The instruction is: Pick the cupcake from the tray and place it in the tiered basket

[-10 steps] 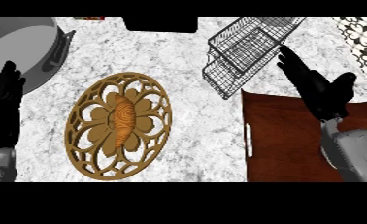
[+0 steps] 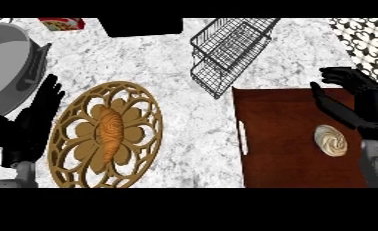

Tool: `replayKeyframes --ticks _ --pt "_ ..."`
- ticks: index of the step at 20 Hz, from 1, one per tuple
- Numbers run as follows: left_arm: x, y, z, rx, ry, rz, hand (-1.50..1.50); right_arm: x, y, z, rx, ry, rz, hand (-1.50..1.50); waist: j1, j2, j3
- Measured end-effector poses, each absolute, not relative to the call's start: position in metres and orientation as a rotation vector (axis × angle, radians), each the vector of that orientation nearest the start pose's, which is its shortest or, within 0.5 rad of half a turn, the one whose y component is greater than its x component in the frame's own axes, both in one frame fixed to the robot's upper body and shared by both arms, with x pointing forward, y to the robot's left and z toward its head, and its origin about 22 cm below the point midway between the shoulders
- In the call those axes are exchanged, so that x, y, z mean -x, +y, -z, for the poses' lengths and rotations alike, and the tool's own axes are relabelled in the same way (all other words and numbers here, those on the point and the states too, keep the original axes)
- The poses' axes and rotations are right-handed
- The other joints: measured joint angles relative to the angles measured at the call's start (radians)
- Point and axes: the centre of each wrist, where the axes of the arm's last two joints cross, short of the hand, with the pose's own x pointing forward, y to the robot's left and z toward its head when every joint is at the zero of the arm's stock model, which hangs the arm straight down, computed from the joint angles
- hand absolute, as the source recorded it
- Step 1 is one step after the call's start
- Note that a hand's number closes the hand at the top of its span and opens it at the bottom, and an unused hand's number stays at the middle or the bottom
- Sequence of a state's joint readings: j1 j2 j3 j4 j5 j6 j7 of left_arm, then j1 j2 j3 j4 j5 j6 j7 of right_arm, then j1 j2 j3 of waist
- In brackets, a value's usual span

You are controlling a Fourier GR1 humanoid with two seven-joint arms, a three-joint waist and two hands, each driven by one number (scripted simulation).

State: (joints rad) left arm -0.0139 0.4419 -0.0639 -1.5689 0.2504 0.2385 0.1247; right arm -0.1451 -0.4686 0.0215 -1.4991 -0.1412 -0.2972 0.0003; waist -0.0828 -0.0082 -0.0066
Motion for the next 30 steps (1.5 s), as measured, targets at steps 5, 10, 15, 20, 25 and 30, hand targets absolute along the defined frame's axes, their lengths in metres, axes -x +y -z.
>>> replayKeyframes --ticks 5,10,15,20,25,30 --pt "-0.245 0.302 -0.031 -0.162 -1.427 0.04 0.0 -0.237 -0.327 -0.032 0.736 -1.648 0.14 -1.5 0.025 0.002 0.004" --pt "-0.246 0.302 -0.032 -0.12 -1.418 0.057 0.0 -0.199 -0.338 -0.047 0.967 -1.577 -0.01 -1.5 0.041 0.003 0.001" --pt "-0.247 0.3 -0.033 -0.111 -1.417 0.07 0.0 -0.173 -0.36 -0.069 1.103 -1.349 -0.31 -1.5 0.047 0.005 -0.003" --pt "-0.25 0.298 -0.034 -0.098 -1.419 0.078 0.0 -0.157 -0.351 -0.089 1.022 -1.056 -0.583 -1.5 0.062 0.009 -0.004" --pt "-0.252 0.288 -0.039 -0.072 -1.421 0.091 0.0 -0.163 -0.314 -0.127 0.972 -0.895 -0.656 -1.5 0.084 0.01 0.001" --pt "-0.255 0.286 -0.032 -0.068 -1.421 0.095 0.0 -0.174 -0.288 -0.133 0.993 -0.841 -0.634 -1.5 0.088 0.009 0.004"
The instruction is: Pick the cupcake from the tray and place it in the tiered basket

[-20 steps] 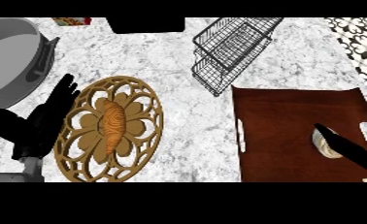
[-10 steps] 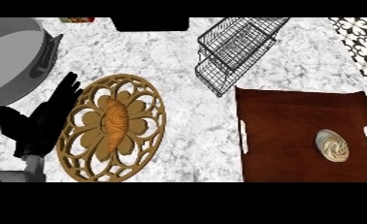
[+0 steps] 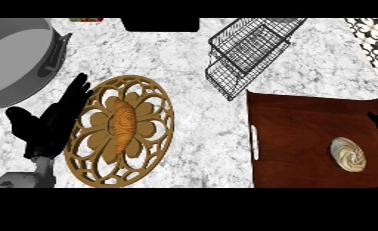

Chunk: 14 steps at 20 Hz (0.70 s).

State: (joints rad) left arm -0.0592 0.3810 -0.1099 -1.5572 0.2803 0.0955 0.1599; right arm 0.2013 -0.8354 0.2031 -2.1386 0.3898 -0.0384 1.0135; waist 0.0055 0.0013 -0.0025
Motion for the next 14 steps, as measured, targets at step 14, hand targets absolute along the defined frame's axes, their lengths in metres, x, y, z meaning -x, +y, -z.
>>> replayKeyframes --ticks 14 --pt "-0.251 0.285 -0.033 -0.073 -1.418 0.096 0.0 -0.202 -0.285 -0.066 1.059 -0.691 -0.597 -1.5 -0.004 -0.001 0.002"
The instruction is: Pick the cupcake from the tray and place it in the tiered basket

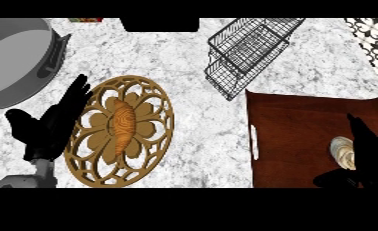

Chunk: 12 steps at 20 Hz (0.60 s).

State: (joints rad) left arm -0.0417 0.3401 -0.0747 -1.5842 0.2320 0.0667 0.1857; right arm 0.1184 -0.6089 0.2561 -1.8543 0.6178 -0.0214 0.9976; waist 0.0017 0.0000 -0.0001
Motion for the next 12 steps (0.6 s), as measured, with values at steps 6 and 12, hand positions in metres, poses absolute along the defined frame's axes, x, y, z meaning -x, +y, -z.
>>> replayKeyframes --ticks 6,12 --pt "-0.25 0.293 -0.039 -0.075 -1.417 0.093 0.0 -0.202 -0.299 -0.039 1.134 -0.675 -0.592 -1.5 -0.002 0.0 0.001" --pt "-0.248 0.29 -0.036 -0.075 -1.416 0.086 0.0 -0.203 -0.312 -0.032 1.144 -0.648 -0.6 1.5 -0.003 0.0 0.0"
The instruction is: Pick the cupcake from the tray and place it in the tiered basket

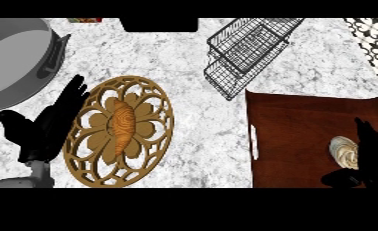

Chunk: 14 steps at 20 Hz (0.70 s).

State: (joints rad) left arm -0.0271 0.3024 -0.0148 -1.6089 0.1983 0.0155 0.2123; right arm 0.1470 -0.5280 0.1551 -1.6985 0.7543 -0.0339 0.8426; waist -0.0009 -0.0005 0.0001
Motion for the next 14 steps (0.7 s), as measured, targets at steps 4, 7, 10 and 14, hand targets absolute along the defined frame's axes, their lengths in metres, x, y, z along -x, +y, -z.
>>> replayKeyframes --ticks 4,7,10,14 --pt "-0.247 0.289 -0.039 -0.072 -1.42 0.088 0.0 -0.204 -0.318 -0.028 1.049 -0.616 -0.625 1.5 0.001 -0.002 -0.004" --pt "-0.252 0.283 -0.038 -0.074 -1.423 0.085 0.0 -0.205 -0.318 -0.024 1.038 -0.601 -0.685 1.5 0.001 -0.004 -0.008" --pt "-0.25 0.289 -0.039 -0.081 -1.423 0.094 0.0 -0.208 -0.317 -0.02 1.05 -0.601 -0.735 1.5 0.002 -0.007 -0.013" --pt "-0.252 0.291 -0.041 -0.08 -1.422 0.095 0.0 -0.209 -0.314 -0.017 1.092 -0.621 -0.785 1.5 0.002 -0.009 -0.018"
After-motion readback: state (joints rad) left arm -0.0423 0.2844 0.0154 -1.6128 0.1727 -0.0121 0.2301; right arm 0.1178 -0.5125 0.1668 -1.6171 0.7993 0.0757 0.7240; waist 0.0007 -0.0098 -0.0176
